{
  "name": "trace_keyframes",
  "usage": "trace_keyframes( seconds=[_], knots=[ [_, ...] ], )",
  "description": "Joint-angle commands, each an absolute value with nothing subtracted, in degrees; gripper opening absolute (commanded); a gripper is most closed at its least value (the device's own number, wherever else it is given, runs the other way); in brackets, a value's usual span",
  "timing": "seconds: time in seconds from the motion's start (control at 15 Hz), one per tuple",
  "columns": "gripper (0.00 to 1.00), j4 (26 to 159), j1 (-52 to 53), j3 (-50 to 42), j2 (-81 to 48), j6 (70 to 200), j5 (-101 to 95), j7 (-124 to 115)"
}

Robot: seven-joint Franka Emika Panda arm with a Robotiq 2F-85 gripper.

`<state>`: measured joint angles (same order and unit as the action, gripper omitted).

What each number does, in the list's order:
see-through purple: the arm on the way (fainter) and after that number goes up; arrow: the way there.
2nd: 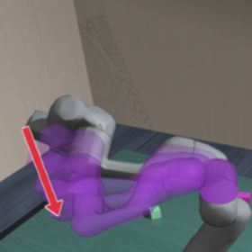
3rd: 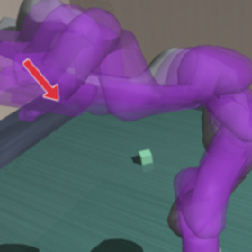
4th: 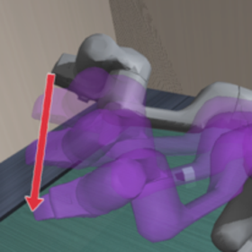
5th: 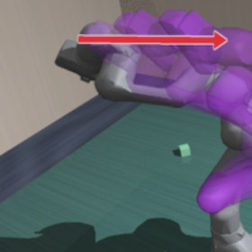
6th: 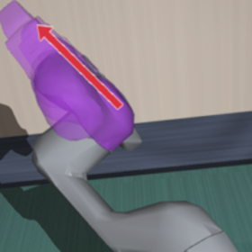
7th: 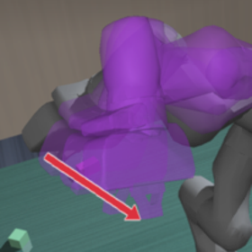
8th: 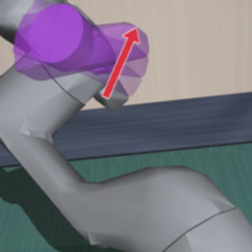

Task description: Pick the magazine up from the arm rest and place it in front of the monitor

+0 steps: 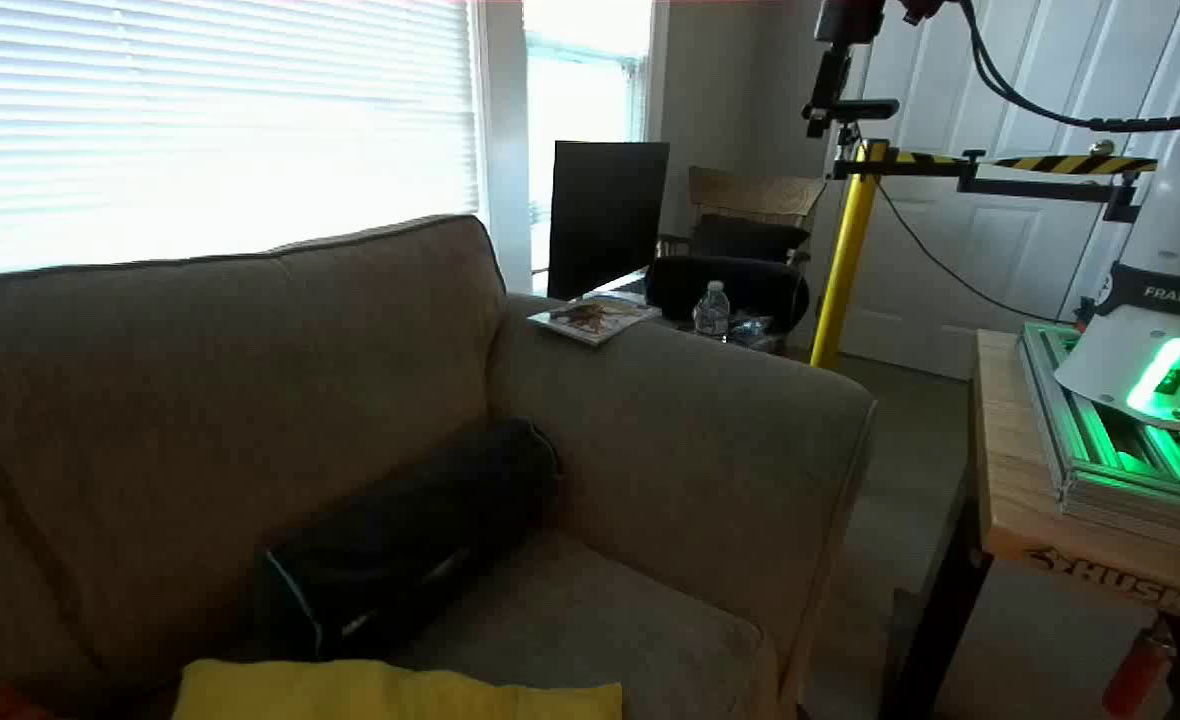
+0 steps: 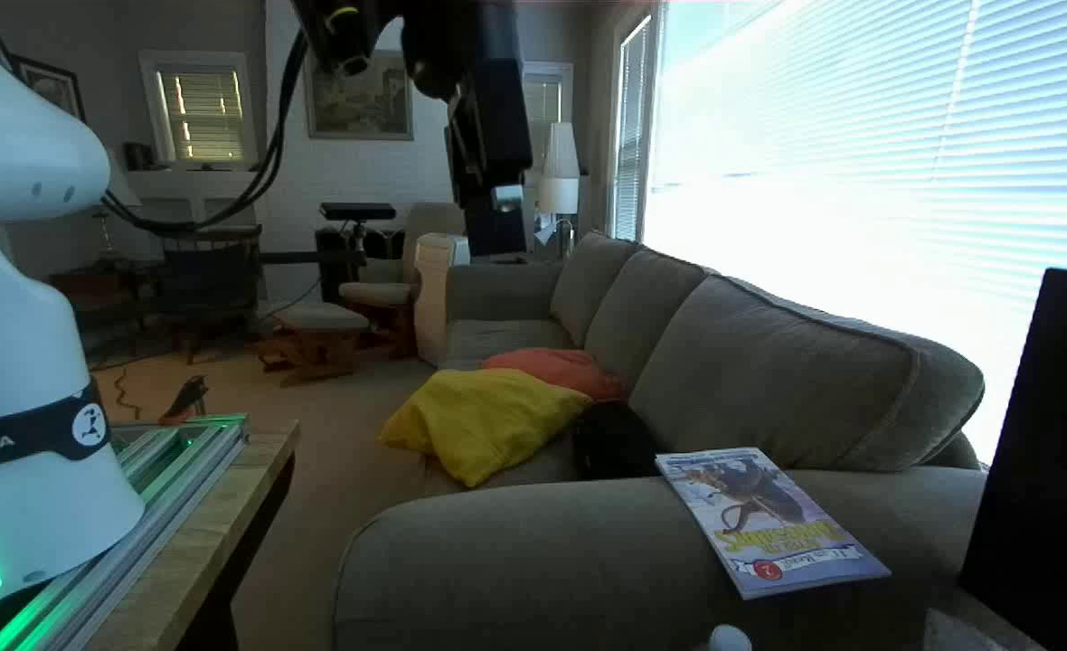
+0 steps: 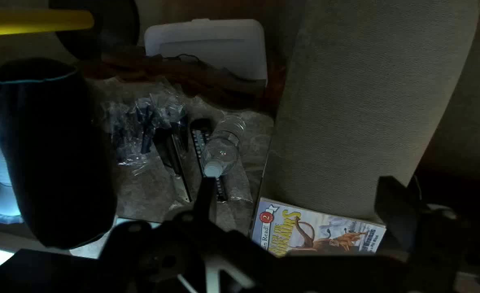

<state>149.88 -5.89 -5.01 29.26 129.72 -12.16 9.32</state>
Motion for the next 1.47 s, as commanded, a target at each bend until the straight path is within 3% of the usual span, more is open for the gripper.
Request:
trace_keyframes(
  seconds=[0.0,0.33,1.13,1.4],
  knots=[
    [1.00,149.78,-5.76,-5.11,29.28,129.55,-12.19,9.28],
    [1.00,149.78,-5.76,-5.11,29.28,129.55,-12.19,9.28],
    [1.00,120.70,-5.96,-8.04,-7.38,118.76,1.25,8.22],
    [1.00,113.37,-6.58,-8.02,-13.91,123.82,0.73,-1.21]
  ],
)
